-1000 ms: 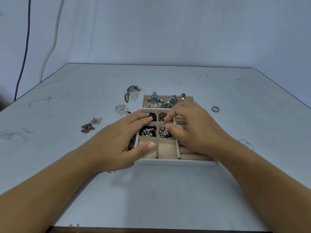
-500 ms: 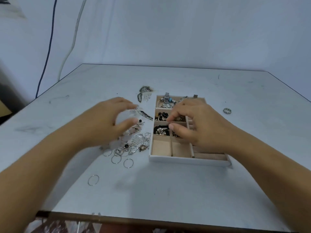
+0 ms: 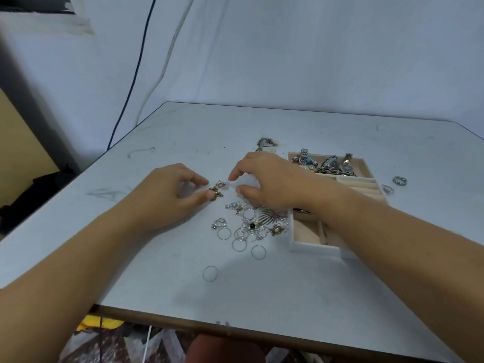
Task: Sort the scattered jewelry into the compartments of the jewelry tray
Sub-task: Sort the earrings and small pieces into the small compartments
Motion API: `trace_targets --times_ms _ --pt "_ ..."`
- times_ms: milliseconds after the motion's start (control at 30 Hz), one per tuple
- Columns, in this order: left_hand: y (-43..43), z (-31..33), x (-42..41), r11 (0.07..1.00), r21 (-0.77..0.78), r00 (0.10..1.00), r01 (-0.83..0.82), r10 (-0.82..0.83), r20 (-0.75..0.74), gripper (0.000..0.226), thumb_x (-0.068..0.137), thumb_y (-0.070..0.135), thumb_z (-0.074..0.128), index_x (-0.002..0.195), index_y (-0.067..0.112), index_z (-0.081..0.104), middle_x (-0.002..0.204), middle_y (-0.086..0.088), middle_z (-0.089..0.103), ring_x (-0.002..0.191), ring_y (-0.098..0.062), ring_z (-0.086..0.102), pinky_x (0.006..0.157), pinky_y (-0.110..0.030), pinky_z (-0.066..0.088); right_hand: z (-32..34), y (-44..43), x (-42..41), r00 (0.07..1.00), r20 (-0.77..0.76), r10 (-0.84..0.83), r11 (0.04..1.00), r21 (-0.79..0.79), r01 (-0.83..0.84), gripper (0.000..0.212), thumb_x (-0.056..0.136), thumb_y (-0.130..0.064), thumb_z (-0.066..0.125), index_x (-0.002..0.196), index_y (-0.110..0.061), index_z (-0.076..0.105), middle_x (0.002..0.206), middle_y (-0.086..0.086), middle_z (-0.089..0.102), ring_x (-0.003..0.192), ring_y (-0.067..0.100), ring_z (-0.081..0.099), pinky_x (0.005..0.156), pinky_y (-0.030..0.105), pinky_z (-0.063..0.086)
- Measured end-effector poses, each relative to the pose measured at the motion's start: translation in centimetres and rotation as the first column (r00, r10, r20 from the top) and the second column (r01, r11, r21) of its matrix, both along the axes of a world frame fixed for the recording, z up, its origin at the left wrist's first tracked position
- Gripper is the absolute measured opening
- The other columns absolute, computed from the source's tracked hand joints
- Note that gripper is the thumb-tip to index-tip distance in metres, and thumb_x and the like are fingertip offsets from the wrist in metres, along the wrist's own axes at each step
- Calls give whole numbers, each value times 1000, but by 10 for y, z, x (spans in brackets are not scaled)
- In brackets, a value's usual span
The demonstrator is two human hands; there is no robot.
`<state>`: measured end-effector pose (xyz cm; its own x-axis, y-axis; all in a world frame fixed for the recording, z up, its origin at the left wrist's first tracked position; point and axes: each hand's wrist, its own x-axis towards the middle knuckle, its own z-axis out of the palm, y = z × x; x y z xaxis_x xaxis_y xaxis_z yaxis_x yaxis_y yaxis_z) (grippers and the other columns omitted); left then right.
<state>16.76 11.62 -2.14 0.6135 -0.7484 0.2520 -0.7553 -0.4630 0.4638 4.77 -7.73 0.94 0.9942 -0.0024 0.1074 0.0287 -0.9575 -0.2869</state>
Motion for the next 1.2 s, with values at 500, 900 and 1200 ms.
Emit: trace_targets --times_ms 500,900,1200 --pt "-1 -12 0 994 -99 999 47 -46 8 3 85 30 65 84 30 63 87 10 62 86 -6 52 72 -13 38 -10 8 41 998 -39 -45 997 -58 43 12 89 -28 58 92 -18 61 92 -6 55 84 13 54 74 25 43" --pt "-13 10 -26 914 -403 964 -50 -62 -260 15 82 11 70 78 25 66 73 8 72 69 -4 68 64 -7 45 23 -12 -21 962 208 -178 967 221 131 3 87 -26 65 87 -24 63 76 -12 64 69 -2 56 65 10 45" --pt "-39 49 -63 781 -625 927 17 -246 -282 18 82 7 71 78 24 66 78 4 75 78 -16 72 68 -21 53 23 -46 -86 907 287 -308 919 335 206 8 83 -18 70 82 -23 65 73 -9 65 66 -2 57 65 8 44"
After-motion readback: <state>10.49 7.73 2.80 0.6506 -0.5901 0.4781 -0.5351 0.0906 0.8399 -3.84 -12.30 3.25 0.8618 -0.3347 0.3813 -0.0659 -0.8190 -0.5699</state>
